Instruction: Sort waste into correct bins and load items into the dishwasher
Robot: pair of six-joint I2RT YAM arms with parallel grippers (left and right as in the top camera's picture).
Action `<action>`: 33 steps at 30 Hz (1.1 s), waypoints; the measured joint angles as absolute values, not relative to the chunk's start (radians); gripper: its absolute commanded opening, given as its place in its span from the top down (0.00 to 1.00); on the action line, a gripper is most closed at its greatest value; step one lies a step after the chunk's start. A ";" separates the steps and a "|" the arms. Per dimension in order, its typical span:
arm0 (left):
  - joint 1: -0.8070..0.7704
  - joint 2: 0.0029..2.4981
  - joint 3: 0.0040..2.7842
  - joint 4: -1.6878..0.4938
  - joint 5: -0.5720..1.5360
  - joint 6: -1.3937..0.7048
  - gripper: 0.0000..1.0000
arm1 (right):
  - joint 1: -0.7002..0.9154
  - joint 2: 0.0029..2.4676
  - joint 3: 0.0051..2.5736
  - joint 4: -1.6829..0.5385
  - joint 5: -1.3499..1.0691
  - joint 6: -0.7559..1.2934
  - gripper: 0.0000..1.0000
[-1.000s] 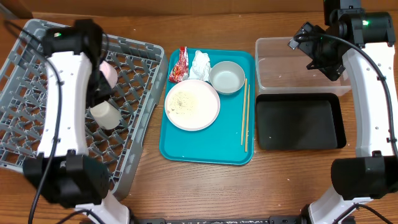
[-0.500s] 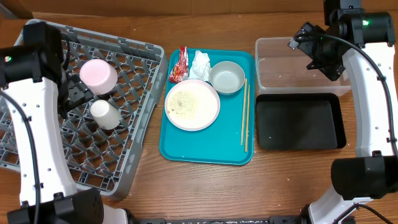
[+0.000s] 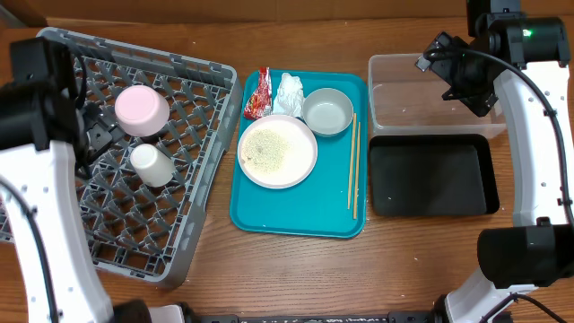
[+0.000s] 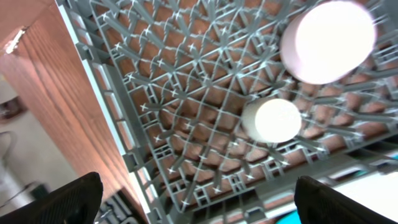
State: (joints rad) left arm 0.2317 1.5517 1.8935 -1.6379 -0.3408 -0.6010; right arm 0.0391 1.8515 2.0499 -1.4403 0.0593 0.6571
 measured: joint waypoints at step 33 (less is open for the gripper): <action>-0.075 1.637 1.467 -1.288 0.119 -0.281 0.24 | 0.039 1.851 2.050 -1.441 0.060 0.657 0.00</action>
State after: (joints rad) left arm -0.0753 1.6371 1.4666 -1.2881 0.1188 -0.2810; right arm 0.0391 1.8515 2.0499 -1.4406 0.0597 0.6575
